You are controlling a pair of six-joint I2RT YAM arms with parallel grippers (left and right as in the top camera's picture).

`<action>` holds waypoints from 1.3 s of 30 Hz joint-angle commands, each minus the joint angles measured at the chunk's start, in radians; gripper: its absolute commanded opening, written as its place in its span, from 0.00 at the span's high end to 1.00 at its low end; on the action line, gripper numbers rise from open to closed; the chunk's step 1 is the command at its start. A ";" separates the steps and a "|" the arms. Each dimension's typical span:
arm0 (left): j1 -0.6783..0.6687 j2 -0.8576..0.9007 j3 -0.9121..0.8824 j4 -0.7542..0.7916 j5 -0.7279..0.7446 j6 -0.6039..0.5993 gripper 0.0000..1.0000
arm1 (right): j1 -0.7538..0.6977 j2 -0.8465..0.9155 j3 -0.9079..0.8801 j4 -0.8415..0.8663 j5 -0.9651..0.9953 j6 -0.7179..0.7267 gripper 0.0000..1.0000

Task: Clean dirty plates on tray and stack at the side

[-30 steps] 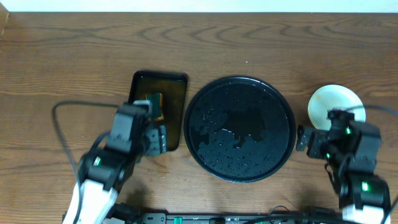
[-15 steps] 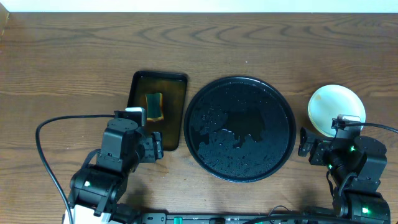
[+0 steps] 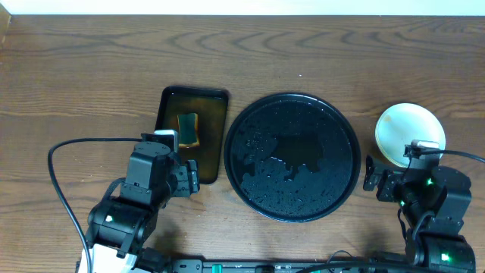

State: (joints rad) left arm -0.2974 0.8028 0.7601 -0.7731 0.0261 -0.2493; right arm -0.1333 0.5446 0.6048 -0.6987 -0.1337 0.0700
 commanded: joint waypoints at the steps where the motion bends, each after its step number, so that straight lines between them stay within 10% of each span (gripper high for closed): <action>1: 0.000 0.002 -0.008 0.004 -0.012 0.016 0.22 | 0.013 -0.082 -0.032 0.004 0.021 -0.019 0.01; 17: 0.000 0.002 -0.008 0.004 -0.012 0.016 0.22 | 0.190 -0.540 -0.575 0.804 0.032 -0.030 0.01; 39: 0.000 0.002 -0.008 0.004 -0.012 0.016 0.22 | 0.206 -0.531 -0.599 0.633 0.032 -0.161 0.01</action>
State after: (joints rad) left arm -0.2974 0.8036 0.7593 -0.7696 0.0231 -0.2489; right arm 0.0662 0.0158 0.0067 -0.0612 -0.1081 -0.0761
